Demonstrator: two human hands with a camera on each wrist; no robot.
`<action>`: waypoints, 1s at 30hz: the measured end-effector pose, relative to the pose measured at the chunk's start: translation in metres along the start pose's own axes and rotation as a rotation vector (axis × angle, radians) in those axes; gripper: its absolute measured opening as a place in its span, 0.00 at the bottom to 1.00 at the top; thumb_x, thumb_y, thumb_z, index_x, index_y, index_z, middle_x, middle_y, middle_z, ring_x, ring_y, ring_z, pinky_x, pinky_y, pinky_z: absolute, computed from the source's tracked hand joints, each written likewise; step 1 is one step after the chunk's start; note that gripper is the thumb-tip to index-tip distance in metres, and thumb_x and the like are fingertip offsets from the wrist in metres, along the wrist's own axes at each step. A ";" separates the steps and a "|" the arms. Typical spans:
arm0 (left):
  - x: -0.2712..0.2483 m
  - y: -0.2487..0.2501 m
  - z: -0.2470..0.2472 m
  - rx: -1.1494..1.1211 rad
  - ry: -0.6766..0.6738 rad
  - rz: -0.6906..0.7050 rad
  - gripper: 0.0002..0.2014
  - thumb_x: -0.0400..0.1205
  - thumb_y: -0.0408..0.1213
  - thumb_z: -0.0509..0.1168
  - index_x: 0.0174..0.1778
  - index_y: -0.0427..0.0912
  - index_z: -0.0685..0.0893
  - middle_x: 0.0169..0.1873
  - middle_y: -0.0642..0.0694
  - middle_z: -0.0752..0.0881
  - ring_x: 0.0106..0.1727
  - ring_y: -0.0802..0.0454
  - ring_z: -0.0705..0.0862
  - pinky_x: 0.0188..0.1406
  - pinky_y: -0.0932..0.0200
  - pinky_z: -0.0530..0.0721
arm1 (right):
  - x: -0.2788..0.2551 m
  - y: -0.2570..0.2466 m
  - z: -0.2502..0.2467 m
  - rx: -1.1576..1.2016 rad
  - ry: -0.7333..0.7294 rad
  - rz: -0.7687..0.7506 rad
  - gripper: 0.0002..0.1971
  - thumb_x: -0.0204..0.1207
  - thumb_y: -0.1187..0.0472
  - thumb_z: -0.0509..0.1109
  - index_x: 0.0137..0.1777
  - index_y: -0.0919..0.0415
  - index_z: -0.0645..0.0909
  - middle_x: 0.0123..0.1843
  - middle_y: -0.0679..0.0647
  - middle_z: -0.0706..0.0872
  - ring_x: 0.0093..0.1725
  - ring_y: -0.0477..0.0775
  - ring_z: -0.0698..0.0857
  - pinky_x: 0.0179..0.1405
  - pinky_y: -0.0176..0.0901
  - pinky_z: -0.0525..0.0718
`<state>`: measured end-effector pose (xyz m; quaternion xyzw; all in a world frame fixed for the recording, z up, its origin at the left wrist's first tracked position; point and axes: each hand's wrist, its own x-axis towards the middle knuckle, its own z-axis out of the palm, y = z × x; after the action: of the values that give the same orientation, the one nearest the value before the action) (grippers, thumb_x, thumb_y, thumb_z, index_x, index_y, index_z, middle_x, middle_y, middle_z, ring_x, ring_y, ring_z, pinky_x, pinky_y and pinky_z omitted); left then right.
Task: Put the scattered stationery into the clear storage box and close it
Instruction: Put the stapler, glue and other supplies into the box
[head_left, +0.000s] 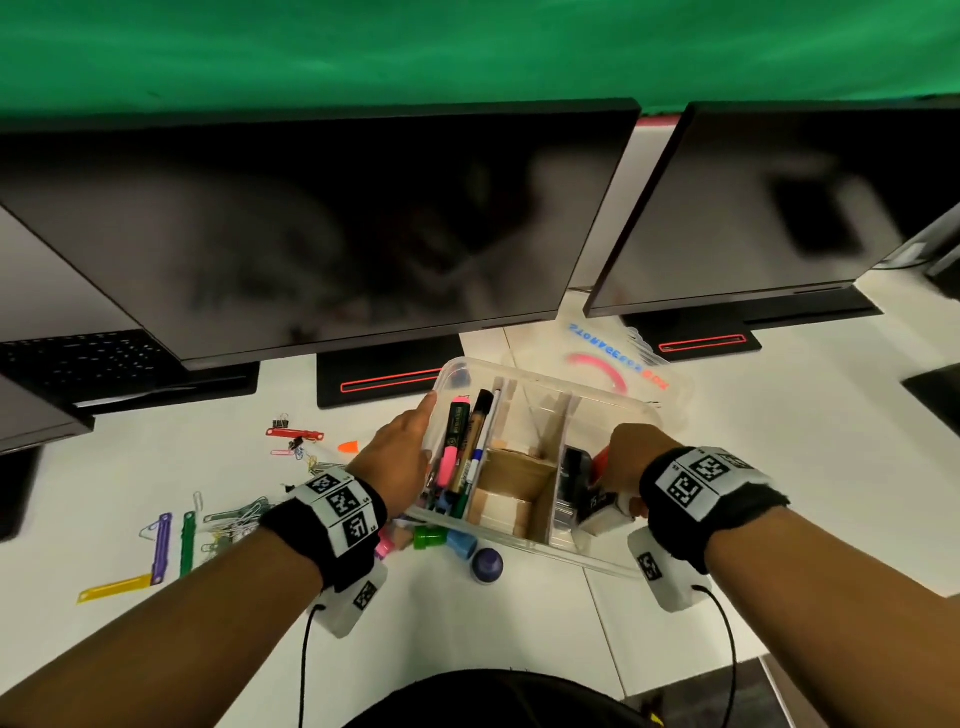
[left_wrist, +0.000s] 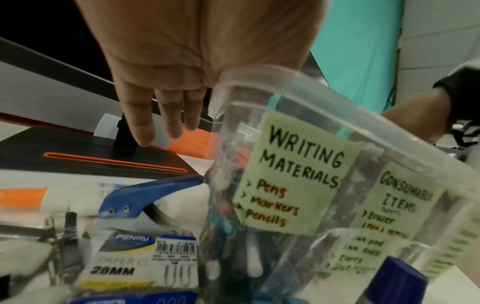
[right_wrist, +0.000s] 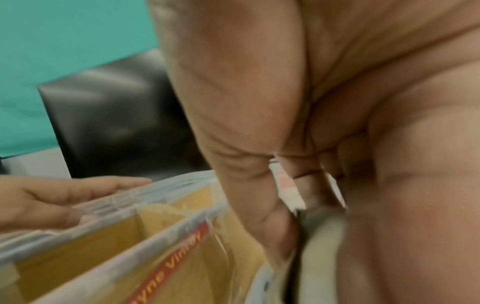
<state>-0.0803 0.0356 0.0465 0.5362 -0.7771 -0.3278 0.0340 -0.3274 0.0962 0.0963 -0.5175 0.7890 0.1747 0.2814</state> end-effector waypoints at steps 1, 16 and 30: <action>0.000 0.001 0.000 -0.002 0.001 0.000 0.36 0.84 0.34 0.58 0.83 0.52 0.45 0.77 0.45 0.69 0.75 0.46 0.71 0.74 0.48 0.74 | 0.005 0.001 0.003 0.004 0.000 0.009 0.06 0.76 0.60 0.70 0.48 0.63 0.82 0.43 0.57 0.80 0.42 0.54 0.78 0.28 0.37 0.73; 0.000 0.000 -0.002 -0.043 -0.011 0.014 0.35 0.85 0.36 0.57 0.82 0.53 0.43 0.75 0.46 0.73 0.72 0.46 0.76 0.70 0.50 0.76 | -0.012 -0.007 -0.008 0.005 0.194 0.066 0.13 0.76 0.54 0.69 0.53 0.63 0.81 0.44 0.54 0.81 0.44 0.54 0.80 0.43 0.42 0.76; -0.017 -0.094 -0.036 0.148 -0.102 0.077 0.18 0.84 0.32 0.57 0.68 0.51 0.79 0.70 0.48 0.80 0.71 0.48 0.78 0.71 0.56 0.72 | -0.054 -0.082 0.069 0.067 0.147 -0.587 0.14 0.77 0.55 0.65 0.62 0.48 0.81 0.55 0.51 0.88 0.53 0.55 0.86 0.52 0.48 0.82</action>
<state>0.0179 0.0130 0.0279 0.4896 -0.8200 -0.2946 -0.0326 -0.2176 0.1411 0.0771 -0.7251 0.6294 0.0219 0.2787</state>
